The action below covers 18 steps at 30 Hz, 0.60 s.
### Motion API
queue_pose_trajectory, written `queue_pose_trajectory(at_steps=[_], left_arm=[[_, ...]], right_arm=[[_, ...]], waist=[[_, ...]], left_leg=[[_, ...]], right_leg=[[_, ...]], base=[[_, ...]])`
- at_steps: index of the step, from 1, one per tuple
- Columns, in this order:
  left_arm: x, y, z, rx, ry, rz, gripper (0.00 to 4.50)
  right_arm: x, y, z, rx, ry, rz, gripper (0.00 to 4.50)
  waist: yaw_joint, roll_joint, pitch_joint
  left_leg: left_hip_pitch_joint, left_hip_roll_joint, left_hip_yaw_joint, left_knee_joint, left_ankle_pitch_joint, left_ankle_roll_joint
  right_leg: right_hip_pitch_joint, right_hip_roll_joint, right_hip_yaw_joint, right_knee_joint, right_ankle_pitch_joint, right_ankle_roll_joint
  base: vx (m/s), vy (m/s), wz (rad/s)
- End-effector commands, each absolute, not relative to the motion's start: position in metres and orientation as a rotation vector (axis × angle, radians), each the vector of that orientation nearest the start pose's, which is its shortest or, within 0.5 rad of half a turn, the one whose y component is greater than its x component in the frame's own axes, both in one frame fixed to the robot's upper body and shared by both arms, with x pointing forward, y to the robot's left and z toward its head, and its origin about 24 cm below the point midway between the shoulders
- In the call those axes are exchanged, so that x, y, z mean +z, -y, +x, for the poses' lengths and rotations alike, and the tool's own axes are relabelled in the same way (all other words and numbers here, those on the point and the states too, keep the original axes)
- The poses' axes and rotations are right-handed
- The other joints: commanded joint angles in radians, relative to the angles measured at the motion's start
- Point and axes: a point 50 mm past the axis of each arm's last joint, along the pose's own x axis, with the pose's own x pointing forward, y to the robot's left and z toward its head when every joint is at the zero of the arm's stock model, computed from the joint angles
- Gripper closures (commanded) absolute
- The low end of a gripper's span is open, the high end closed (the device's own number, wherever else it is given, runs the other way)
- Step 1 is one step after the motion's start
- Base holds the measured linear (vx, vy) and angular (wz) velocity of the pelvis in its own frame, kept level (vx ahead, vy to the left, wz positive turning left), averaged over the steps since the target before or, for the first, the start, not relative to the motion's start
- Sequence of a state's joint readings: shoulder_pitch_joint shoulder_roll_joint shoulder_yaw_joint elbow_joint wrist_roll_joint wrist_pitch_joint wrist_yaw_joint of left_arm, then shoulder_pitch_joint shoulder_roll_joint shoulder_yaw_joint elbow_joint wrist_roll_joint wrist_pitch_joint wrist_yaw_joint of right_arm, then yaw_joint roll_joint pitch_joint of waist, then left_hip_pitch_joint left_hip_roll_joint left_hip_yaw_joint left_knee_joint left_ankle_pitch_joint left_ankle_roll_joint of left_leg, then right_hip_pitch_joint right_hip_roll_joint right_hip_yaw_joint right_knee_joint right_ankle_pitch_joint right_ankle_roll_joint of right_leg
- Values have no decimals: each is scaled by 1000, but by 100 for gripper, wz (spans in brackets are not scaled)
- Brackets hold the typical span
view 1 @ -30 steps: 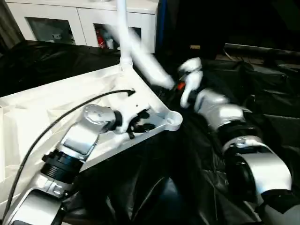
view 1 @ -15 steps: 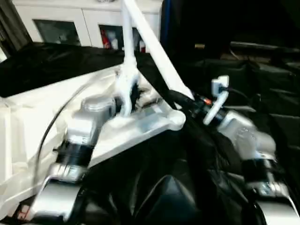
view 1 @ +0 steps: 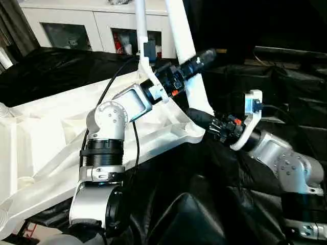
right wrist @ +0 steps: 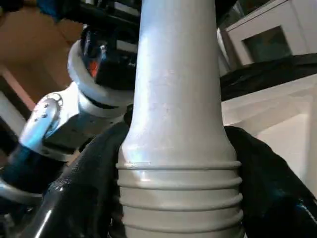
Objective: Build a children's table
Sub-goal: Insert table leg to table base
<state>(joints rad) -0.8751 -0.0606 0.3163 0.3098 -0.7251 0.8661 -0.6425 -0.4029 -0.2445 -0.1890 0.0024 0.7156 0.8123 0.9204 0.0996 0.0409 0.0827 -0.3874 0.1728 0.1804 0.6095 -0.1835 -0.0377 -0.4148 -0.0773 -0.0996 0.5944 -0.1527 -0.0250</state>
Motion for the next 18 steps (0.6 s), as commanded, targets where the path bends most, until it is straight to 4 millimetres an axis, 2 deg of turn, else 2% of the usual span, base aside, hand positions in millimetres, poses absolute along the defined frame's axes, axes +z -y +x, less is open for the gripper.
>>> queue_pose_trajectory(at_steps=[1, 6, 12, 16, 18], left_arm=[[205, -55, 344, -1166, -79, -826, 0], [203, -56, 347, -1118, -104, -841, 37], [199, -60, 351, -1063, -149, -844, 80], [198, -60, 351, -1043, -156, -840, 128], [198, -61, 351, -1030, -151, -831, 137]], right_arm=[[130, 144, 286, 1140, -120, 586, 174], [131, 144, 287, 1127, -123, 581, 174], [134, 145, 288, 1121, -117, 575, 174], [136, 144, 289, 1120, -112, 573, 174], [136, 144, 289, 1116, -111, 570, 174]], waist=[[6, -13, -87], [9, -11, -88], [9, -14, -90], [11, -11, -92], [13, -9, -94]], left_leg=[[13, 48, -24, -62, -103, 95], [13, 49, -24, -62, -105, 87], [13, 48, -23, -62, -106, 81], [13, 49, -24, -61, -99, 79], [13, 48, -24, -61, -97, 78]], right_leg=[[63, -75, 47, -86, -329, -155], [64, -76, 47, -84, -313, -160], [65, -76, 47, -85, -321, -148], [66, -77, 47, -84, -316, -148], [67, -77, 47, -83, -310, -148]], base=[[0, 0, 0], [0, 0, 0], [0, 0, 0], [0, 0, 0], [0, 0, 0]])
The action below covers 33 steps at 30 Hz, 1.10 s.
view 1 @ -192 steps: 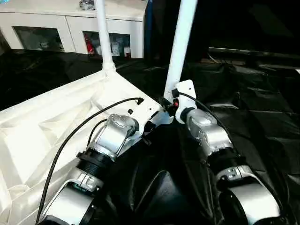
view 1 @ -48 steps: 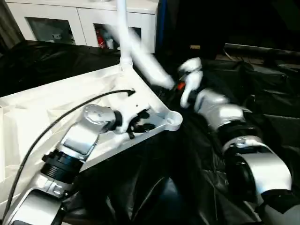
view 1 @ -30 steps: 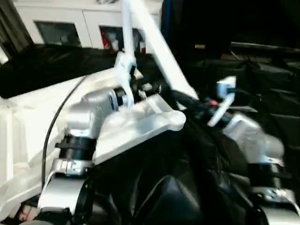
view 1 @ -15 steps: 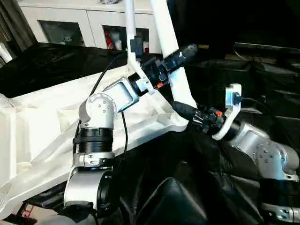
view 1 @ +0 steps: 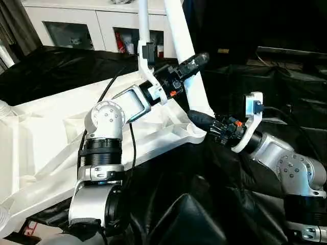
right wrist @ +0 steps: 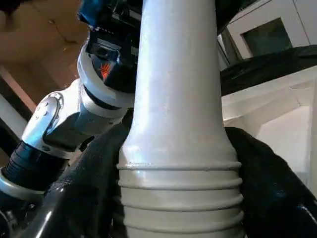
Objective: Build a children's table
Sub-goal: Insert table leg to table base
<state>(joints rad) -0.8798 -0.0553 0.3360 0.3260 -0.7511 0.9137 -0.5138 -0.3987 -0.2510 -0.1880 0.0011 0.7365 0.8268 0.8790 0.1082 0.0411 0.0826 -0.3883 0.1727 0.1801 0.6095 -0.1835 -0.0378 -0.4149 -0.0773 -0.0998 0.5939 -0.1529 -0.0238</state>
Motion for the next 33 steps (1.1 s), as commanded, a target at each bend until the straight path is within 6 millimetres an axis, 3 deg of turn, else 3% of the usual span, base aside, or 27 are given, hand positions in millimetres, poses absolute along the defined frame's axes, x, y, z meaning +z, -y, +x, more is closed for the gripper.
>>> queue_pose_trajectory(at_steps=[1, 8, 9, 11, 13, 18, 20, 21, 24, 26, 29, 33], left_arm=[[198, -61, 352, -1026, -147, -827, 163], [201, -59, 351, -1006, -137, -785, 215], [201, -59, 351, -1001, -135, -770, 222], [201, -58, 351, -1001, -138, -749, 232], [201, -57, 351, -995, -144, -720, 250], [200, -54, 351, -963, -177, -655, 255], [201, -53, 351, -951, -186, -628, 256], [203, -52, 351, -950, -187, -623, 257], [204, -52, 351, -953, -185, -621, 257], [205, -52, 351, -957, -181, -618, 257], [206, -52, 350, -962, -177, -613, 257], [206, -52, 348, -978, -175, -606, 257]], right_arm=[[136, 144, 289, 1115, -110, 570, 174], [139, 144, 290, 1105, -97, 537, 174], [139, 143, 290, 1105, -94, 532, 174], [140, 144, 291, 1094, -96, 533, 118], [140, 143, 290, 1101, -101, 542, 104], [145, 146, 292, 1091, -81, 536, 58], [155, 154, 303, 999, -49, 587, 47], [161, 159, 310, 949, -44, 640, 45], [166, 163, 315, 922, -45, 666, 45], [168, 164, 315, 923, -55, 644, 45], [168, 164, 314, 940, -109, 551, 45], [166, 161, 312, 963, -180, 453, 45]], waist=[[5, -10, -94], [10, -11, -97], [10, -7, -98], [10, -9, -99], [9, -10, -98], [9, -10, -99], [7, -10, -99], [3, -17, -100], [7, -11, -94], [7, -16, -98], [10, -15, -103], [13, -18, -102]], left_leg=[[13, 49, -24, -61, -95, 78], [13, 49, -24, -60, -88, 76], [14, 50, -24, -59, -85, 75], [14, 50, -24, -59, -85, 77], [13, 49, -23, -58, -83, 78], [13, 48, -23, -57, -79, 77], [13, 48, -24, -58, -77, 75], [13, 47, -23, -58, -69, 74], [21, 44, -17, -58, -98, 64], [18, 45, -19, -59, -93, 61], [15, 46, -20, -56, -56, 68], [11, 43, -18, -53, -49, 77]], right_leg=[[67, -77, 47, -82, -302, -150], [68, -78, 47, -79, -282, -155], [68, -78, 47, -78, -277, -157], [68, -78, 48, -77, -273, -157], [69, -77, 48, -78, -276, -157], [68, -75, 47, -77, -281, -148], [68, -75, 47, -77, -286, -145], [68, -75, 47, -75, -289, -147], [61, -72, 46, -86, -341, -142], [65, -72, 46, -83, -331, -131], [68, -72, 47, -72, -261, -144], [71, -75, 49, -72, -259, -149]], base=[[0, 0, 0], [0, 0, 0], [0, 0, 0], [0, 0, 0], [0, 0, 0], [0, 0, 0], [0, 0, 0], [0, 0, 0], [0, 0, 0], [0, 0, 0], [0, 0, 0], [0, 0, 0]])
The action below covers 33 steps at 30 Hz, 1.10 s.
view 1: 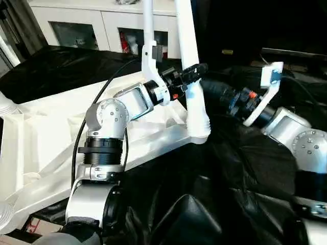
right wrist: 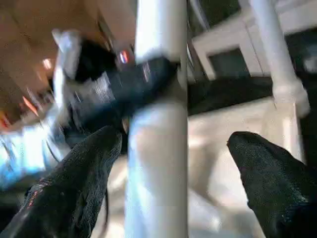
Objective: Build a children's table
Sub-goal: Insert table leg to table base
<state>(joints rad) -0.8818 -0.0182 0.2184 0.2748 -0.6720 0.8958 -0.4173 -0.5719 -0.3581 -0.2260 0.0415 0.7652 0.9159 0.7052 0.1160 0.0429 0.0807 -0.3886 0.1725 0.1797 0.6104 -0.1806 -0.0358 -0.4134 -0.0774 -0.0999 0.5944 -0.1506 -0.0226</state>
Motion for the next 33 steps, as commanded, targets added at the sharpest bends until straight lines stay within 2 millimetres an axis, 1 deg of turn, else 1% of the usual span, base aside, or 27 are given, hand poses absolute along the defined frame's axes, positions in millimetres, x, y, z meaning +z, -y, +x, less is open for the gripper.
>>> queue_pose_trajectory(at_steps=[1, 3, 5, 6, 7, 8, 9, 10, 11, 12, 13, 14, 15, 16, 17, 18, 21, 22, 23, 24, 26, 27, 29, 30, 31, 32, 33], left_arm=[[206, -51, 348, -986, -173, -605, 257], [207, -51, 346, -1010, -169, -597, 257], [210, -48, 339, -1108, -154, -560, 257], [210, -48, 339, -1108, -154, -560, 257], [210, -47, 336, -1145, -150, -547, 257], [211, -47, 332, -1188, -143, -540, 257], [211, -47, 332, -1188, -143, -540, 257], [214, -47, 325, -1289, -112, -510, 257], [214, -47, 325, -1289, -112, -510, 257], [215, -47, 322, -1327, -100, -491, 257], [216, -48, 319, -1373, -89, -481, 257], [216, -48, 319, -1373, -89, -481, 257], [218, -49, 318, -1392, -80, -482, 257], [219, -50, 319, -1401, -73, -491, 257], [221, -51, 319, -1415, -64, -499, 257], [221, -51, 319, -1415, -64, -499, 257], [224, -52, 319, -1425, -46, -503, 257], [224, -53, 320, -1424, -44, -499, 257], [224, -53, 320, -1424, -44, -499, 257], [223, -53, 320, -1422, -44, -500, 257], [222, -53, 321, -1420, -44, -496, 257], [221, -53, 321, -1421, -48, -495, 257], [221, -53, 321, -1421, -50, -494, 257], [219, -53, 322, -1398, -66, -493, 222], [219, -53, 323, -1386, -73, -492, 201], [215, -52, 328, -1318, -101, -484, 187], [214, -52, 330, -1300, -109, -481, 185]], right_arm=[[166, 160, 311, 968, -187, 446, 45], [165, 159, 311, 981, -202, 442, 45], [164, 157, 310, 1019, -244, 428, 45], [164, 157, 310, 1019, -244, 428, 45], [163, 156, 309, 1032, -256, 421, 45], [163, 155, 308, 1054, -268, 414, 45], [163, 155, 308, 1054, -268, 414, 45], [165, 154, 306, 1111, -285, 402, 45], [165, 154, 306, 1111, -285, 402, 45], [166, 154, 305, 1136, -292, 397, 45], [168, 153, 304, 1161, -299, 392, 64], [168, 153, 304, 1161, -299, 392, 75], [169, 152, 302, 1194, -310, 381, 86], [169, 151, 300, 1221, -318, 373, 86], [169, 150, 297, 1252, -325, 364, 101], [169, 150, 297, 1252, -325, 364, 101], [169, 147, 295, 1290, -339, 359, 130], [169, 146, 295, 1296, -341, 357, 145], [169, 146, 295, 1296, -341, 357, 145], [168, 145, 294, 1305, -344, 357, 157], [167, 144, 295, 1302, -344, 360, 180], [166, 143, 296, 1288, -335, 357, 180], [166, 142, 297, 1279, -327, 355, 199], [166, 142, 300, 1254, -319, 354, 213], [165, 141, 301, 1243, -314, 354, 223], [165, 139, 306, 1185, -290, 354, 234], [165, 138, 307, 1169, -284, 354, 242]], waist=[[4, -20, -100], [4, -21, -99], [3, -22, -98], [4, -22, -99], [4, -20, -99], [3, -23, -99], [4, -22, -100], [4, -25, -99], [6, -24, -100], [5, -21, -99], [4, -21, -99], [4, -23, -99], [4, -21, -97], [4, -24, -98], [5, -23, -97], [5, -23, -97], [4, -24, -98], [4, -23, -98], [4, -24, -98], [4, -24, -98], [4, -24, -98], [4, -24, -98], [4, -23, -99], [4, -23, -99], [3, -22, -98], [2, -22, -99], [0, -21, -99]], left_leg=[[12, 44, -18, -54, -60, 75], [12, 43, -19, -55, -66, 74], [14, 44, -18, -56, -76, 73], [15, 44, -19, -56, -76, 72], [15, 46, -19, -56, -74, 71], [14, 47, -18, -56, -71, 72], [14, 46, -19, -55, -66, 72], [14, 45, -18, -55, -69, 76], [13, 45, -19, -55, -64, 77], [14, 47, -18, -55, -66, 77], [15, 48, -19, -55, -70, 75], [15, 48, -18, -55, -74, 76], [15, 47, -17, -55, -81, 71], [15, 47, -17, -55, -82, 68], [15, 48, -18, -55, -82, 66], [16, 48, -18, -55, -86, 65], [14, 47, -18, -55, -86, 64], [15, 48, -18, -55, -87, 63], [14, 48, -18, -55, -87, 62], [14, 48, -18, -55, -85, 61], [15, 47, -18, -54, -88, 59], [14, 47, -18, -55, -85, 59], [16, 48, -19, -54, -83, 57], [15, 48, -19, -55, -84, 57], [15, 48, -19, -55, -86, 55], [14, 48, -19, -55, -84, 50], [16, 48, -20, -55, -92, 43]], right_leg=[[68, -74, 48, -73, -272, -151], [69, -73, 47, -75, -284, -147], [67, -73, 48, -77, -302, -140], [68, -74, 48, -77, -306, -139], [67, -73, 48, -74, -301, -141], [67, -73, 49, -74, -292, -143], [68, -74, 49, -71, -284, -148], [68, -74, 49, -74, -287, -151], [71, -76, 49, -70, -286, -153], [66, -74, 50, -70, -283, -155], [66, -75, 50, -71, -285, -156], [66, -75, 49, -72, -290, -156], [66, -74, 50, -71, -295, -156], [68, -74, 50, -72, -297, -154], [68, -75, 50, -71, -299, -154], [67, -75, 50, -73, -304, -154], [68, -75, 50, -72, -307, -153], [67, -75, 50, -72, -311, -152], [68, -75, 50, -72, -311, -151], [68, -75, 50, -72, -312, -151], [68, -75, 50, -73, -320, -146], [67, -74, 50, -72, -321, -144], [66, -75, 50, -72, -317, -145], [66, -74, 50, -71, -313, -148], [65, -74, 50, -71, -311, -149], [65, -74, 50, -70, -308, -150], [63, -74, 49, -73, -322, -146]], base=[[0, 0, 0], [0, 0, 0], [0, 0, 0], [0, 0, 0], [0, 0, 0], [0, 0, 0], [0, 0, 0], [0, 0, 0], [0, 0, 0], [0, 0, 0], [0, 0, 0], [0, 0, 0], [0, 0, 0], [0, 0, 0], [0, 0, 0], [0, 0, 0], [0, 0, 0], [0, 0, 0], [0, 0, 0], [0, 0, 0], [0, 0, 0], [0, 0, 0], [0, 0, 0], [0, 0, 0], [0, 0, 0], [0, 0, 0], [0, 0, 0]])
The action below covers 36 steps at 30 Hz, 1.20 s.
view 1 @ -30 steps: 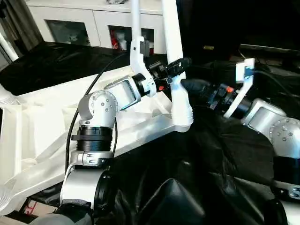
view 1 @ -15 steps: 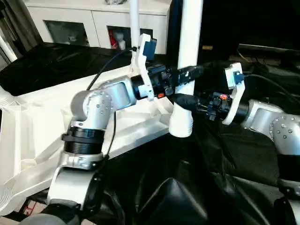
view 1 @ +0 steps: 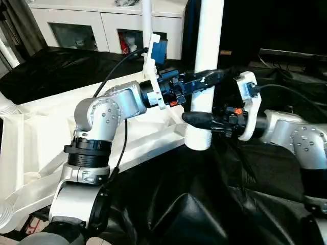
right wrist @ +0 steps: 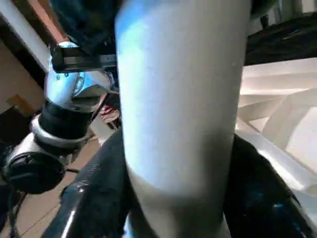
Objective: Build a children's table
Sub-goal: Insert table leg to table base
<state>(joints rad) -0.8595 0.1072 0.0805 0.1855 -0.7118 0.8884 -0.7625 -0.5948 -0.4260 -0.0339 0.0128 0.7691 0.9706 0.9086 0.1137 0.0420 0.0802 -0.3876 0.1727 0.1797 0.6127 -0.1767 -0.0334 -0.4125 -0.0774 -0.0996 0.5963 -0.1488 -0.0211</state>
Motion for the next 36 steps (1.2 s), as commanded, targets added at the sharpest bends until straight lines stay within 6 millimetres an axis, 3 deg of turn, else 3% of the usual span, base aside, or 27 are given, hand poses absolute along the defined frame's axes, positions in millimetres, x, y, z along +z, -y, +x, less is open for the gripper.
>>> queue_pose_trajectory(at_steps=[1, 4, 7, 13, 14, 17, 18, 21, 27, 30, 33, 35, 36], left_arm=[[214, -52, 330, -1300, -109, -481, 185], [210, -50, 340, -1094, -98, -370, 145], [207, -50, 353, -891, -129, -364, 142], [201, -52, 365, -670, -123, -312, 142], [200, -53, 367, -630, -130, -322, 170], [198, -60, 373, -489, -115, -352, 183], [198, -62, 373, -465, -114, -360, 214], [196, -67, 374, -411, -112, -390, 226], [197, -63, 372, -453, -103, -404, 244], [199, -60, 370, -494, -92, -415, 247], [203, -54, 365, -634, -74, -430, 249], [207, -49, 357, -820, -58, -449, 256], [208, -49, 356, -861, -64, -454, 256]], right_arm=[[165, 138, 307, 1169, -284, 354, 242], [160, 127, 312, 1067, -245, 222, 254], [158, 116, 316, 978, -228, 214, 255], [151, 103, 321, 862, -223, 131, 257], [151, 102, 322, 847, -222, 137, 257], [152, 96, 323, 809, -204, 146, 257], [152, 94, 323, 807, -202, 146, 257], [155, 90, 322, 810, -180, 173, 257], [158, 90, 322, 806, -152, 151, 257], [159, 91, 320, 835, -155, 191, 187], [161, 99, 319, 883, -176, 238, 168], [164, 115, 317, 939, -224, 254, 144], [166, 120, 316, 967, -248, 277, 144]], waist=[[3, -21, -99], [1, -21, -97], [-1, -25, -97], [-3, -24, -99], [-3, -25, -100], [-4, -24, -101], [-4, -21, -101], [-4, -21, -101], [-3, -20, -99], [-3, -21, -99], [0, -21, -100], [3, -27, -101], [7, -23, -101]], left_leg=[[17, 46, -18, -57, -96, 42], [14, 51, -21, -59, -98, 26], [14, 45, -19, -59, -107, 27], [12, 43, -21, -60, -99, 29], [10, 43, -21, -60, -97, 31], [10, 42, -21, -58, -95, 36], [10, 43, -22, -58, -95, 39], [12, 44, -21, -58, -98, 43], [12, 44, -21, -59, -110, 43], [11, 44, -21, -59, -107, 46], [12, 44, -21, -58, -99, 57], [14, 43, -19, -57, -87, 67], [18, 45, -18, -57, -90, 69]], right_leg=[[63, -74, 49, -76, -325, -146], [62, -74, 50, -75, -325, -134], [64, -73, 50, -78, -344, -115], [62, -71, 49, -80, -336, -91], [64, -72, 49, -79, -334, -92], [64, -71, 48, -78, -309, -101], [63, -70, 48, -78, -301, -103], [61, -72, 48, -78, -300, -116], [61, -72, 49, -78, -305, -113], [62, -73, 49, -77, -297, -114], [62, -73, 50, -77, -297, -114], [66, -73, 50, -76, -286, -125], [62, -71, 52, -72, -282, -136]], base=[[0, 0, 0], [0, 0, 0], [0, 0, 0], [0, 0, 0], [0, 0, 0], [0, 0, 0], [0, 0, 0], [0, 0, 0], [0, 0, 0], [0, 0, 0], [0, 0, 0], [0, 0, 0], [0, 0, 0]])
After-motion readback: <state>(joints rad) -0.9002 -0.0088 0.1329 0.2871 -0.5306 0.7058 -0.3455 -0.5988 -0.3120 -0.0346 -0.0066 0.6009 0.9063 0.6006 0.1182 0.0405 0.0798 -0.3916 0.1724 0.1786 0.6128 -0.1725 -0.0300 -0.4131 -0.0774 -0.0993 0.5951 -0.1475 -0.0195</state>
